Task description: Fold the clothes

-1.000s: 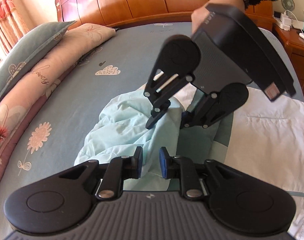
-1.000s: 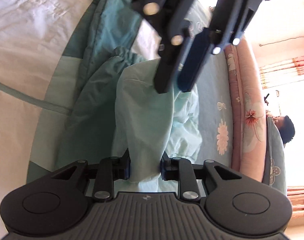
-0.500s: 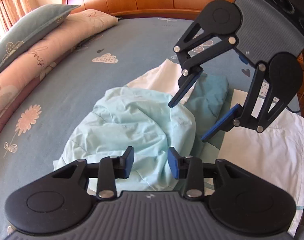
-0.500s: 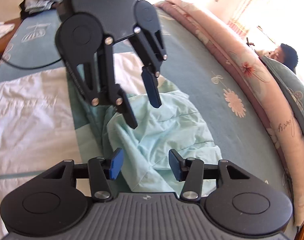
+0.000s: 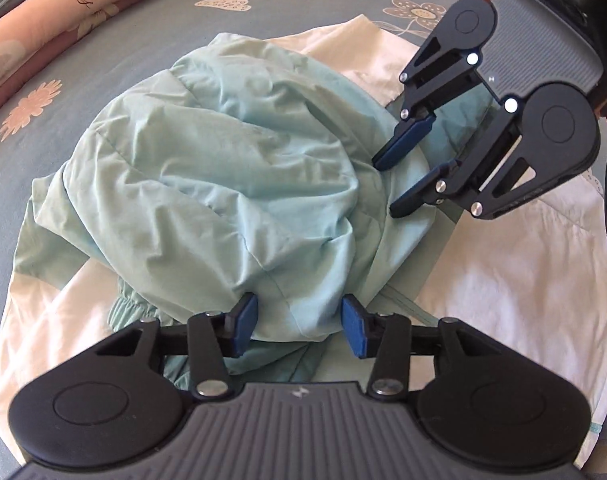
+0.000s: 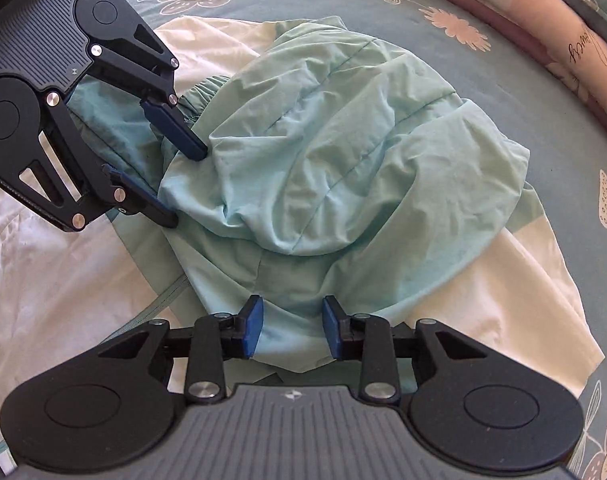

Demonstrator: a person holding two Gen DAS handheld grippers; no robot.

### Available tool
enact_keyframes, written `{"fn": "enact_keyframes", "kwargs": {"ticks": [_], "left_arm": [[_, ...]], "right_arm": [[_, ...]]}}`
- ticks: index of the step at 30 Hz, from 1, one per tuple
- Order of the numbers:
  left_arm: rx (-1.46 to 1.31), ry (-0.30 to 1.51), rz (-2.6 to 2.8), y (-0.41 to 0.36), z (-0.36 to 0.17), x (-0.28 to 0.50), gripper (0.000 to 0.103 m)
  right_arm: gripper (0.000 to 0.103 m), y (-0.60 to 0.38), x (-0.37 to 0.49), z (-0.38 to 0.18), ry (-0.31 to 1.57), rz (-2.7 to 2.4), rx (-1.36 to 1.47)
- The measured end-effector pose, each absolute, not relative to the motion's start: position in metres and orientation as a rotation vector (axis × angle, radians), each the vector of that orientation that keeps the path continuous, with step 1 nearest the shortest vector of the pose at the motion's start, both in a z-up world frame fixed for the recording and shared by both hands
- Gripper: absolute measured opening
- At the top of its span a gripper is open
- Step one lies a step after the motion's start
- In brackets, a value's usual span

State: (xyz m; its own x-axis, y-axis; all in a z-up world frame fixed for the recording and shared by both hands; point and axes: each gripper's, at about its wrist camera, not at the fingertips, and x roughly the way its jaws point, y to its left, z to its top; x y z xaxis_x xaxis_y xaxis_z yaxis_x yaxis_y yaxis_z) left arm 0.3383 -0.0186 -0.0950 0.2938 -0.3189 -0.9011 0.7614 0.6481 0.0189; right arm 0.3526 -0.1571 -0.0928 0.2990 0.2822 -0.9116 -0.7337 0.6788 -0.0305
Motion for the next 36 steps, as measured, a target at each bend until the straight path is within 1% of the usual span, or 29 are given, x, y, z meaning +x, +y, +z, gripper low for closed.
{"fn": "enact_keyframes", "kwargs": {"ticks": [3, 5, 6, 7, 8, 11, 14, 15, 16, 18, 19, 22, 24, 28, 29, 31, 32, 33, 34, 35, 36], "left_arm": [[0.459, 1.018, -0.742, -0.012, -0.075, 0.345, 0.046], [0.423, 0.977, -0.718, -0.006, -0.059, 0.352, 0.047], [0.401, 0.954, -0.703, -0.003, -0.051, 0.356, 0.047], [0.373, 0.932, -0.685, -0.002, -0.045, 0.360, 0.048], [0.348, 0.913, -0.667, -0.003, -0.042, 0.366, 0.049], [0.338, 0.892, -0.626, -0.013, -0.053, 0.379, 0.049], [0.394, 0.930, -0.567, -0.018, -0.078, 0.394, 0.050], [0.417, 0.954, -0.535, -0.017, -0.089, 0.400, 0.054], [0.423, 0.977, -0.513, -0.013, -0.098, 0.406, 0.054], [0.340, 1.014, -0.502, 0.001, -0.102, 0.412, 0.054], [0.295, 1.016, -0.504, 0.006, -0.098, 0.414, 0.054], [0.173, 0.990, -0.517, 0.022, -0.075, 0.418, 0.052], [0.096, 0.953, -0.514, 0.035, -0.060, 0.426, 0.053], [-0.065, 0.927, -0.418, 0.065, -0.048, 0.467, 0.052], [-0.123, 0.941, -0.381, 0.075, -0.051, 0.483, 0.048], [-0.254, 0.991, -0.299, 0.095, -0.063, 0.514, 0.048], [-0.321, 1.020, -0.268, 0.104, -0.071, 0.526, 0.044], [-0.391, 1.051, -0.244, 0.113, -0.080, 0.538, 0.037], [-0.453, 1.085, -0.232, 0.119, -0.088, 0.547, 0.034], [-0.506, 1.115, -0.231, 0.123, -0.094, 0.553, 0.028], [-0.531, 1.138, -0.239, 0.124, -0.098, 0.556, 0.026]], "right_arm": [[0.037, -0.163, 0.359, -0.068, 1.031, 0.704, -0.457], [0.037, -0.168, 0.367, -0.047, 0.968, 0.673, -0.424], [0.039, -0.170, 0.372, -0.038, 0.940, 0.655, -0.401], [0.044, -0.172, 0.379, -0.032, 0.919, 0.626, -0.364], [0.045, -0.173, 0.385, -0.028, 0.902, 0.604, -0.340], [0.045, -0.173, 0.404, -0.036, 0.874, 0.537, -0.299], [0.045, -0.168, 0.421, -0.066, 0.899, 0.508, -0.288], [0.046, -0.170, 0.428, -0.081, 0.933, 0.486, -0.291], [0.046, -0.171, 0.435, -0.096, 0.966, 0.462, -0.293], [0.051, -0.181, 0.443, -0.108, 1.027, 0.434, -0.237], [0.051, -0.186, 0.446, -0.109, 1.033, 0.430, -0.188], [0.051, -0.197, 0.441, -0.086, 1.000, 0.462, -0.118], [0.051, -0.208, 0.446, -0.073, 0.977, 0.461, -0.068], [0.051, -0.230, 0.479, -0.060, 0.951, 0.411, 0.047], [0.051, -0.235, 0.490, -0.061, 0.950, 0.386, 0.080], [0.051, -0.247, 0.516, -0.068, 0.959, 0.350, 0.174], [0.051, -0.253, 0.526, -0.072, 0.966, 0.336, 0.222], [0.048, -0.259, 0.537, -0.078, 0.989, 0.325, 0.273], [0.044, -0.265, 0.548, -0.085, 1.018, 0.311, 0.324], [0.042, -0.270, 0.555, -0.091, 1.041, 0.297, 0.371], [0.038, -0.273, 0.560, -0.096, 1.060, 0.293, 0.412]]}}
